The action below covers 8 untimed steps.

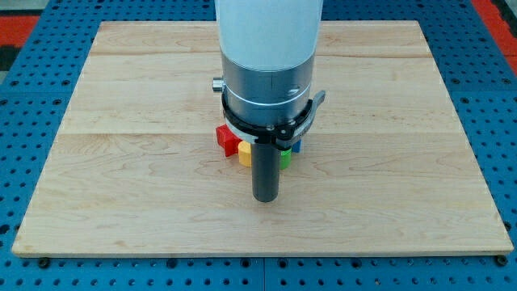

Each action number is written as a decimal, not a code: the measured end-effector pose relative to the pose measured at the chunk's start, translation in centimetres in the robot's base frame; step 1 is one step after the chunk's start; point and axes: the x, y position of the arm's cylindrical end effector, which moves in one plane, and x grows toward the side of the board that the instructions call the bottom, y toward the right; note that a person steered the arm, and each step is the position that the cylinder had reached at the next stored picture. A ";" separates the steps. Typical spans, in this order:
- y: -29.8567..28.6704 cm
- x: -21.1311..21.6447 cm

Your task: Nudge the group of blocks up a bit

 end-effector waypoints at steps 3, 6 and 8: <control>-2.7 -0.7; -2.3 -3.6; 2.1 -4.5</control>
